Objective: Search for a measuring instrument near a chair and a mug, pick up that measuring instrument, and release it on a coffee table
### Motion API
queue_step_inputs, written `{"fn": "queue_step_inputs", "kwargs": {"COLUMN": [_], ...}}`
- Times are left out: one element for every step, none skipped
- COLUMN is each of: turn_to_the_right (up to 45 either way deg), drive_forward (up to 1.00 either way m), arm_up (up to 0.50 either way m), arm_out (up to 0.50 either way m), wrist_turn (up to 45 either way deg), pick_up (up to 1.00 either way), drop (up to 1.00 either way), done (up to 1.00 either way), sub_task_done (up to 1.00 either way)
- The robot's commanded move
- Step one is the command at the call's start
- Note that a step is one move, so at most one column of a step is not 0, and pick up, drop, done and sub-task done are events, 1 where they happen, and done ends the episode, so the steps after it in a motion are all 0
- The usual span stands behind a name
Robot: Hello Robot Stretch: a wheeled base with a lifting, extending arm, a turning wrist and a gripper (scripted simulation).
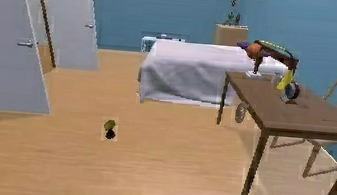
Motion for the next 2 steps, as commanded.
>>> {"fn": "queue_step_inputs", "kwargs": {"turn_to_the_right": [45.0,0.0], "drive_forward": [0.00,1.00], "arm_up": [0.00,0.00], "arm_out": [0.00,0.00], "wrist_turn": [0.0,0.0], "pick_up": [0.00,0.00], "drop": [0.00,0.00], "done": [0.00,0.00], "sub_task_done": [0.00,0.00]}}
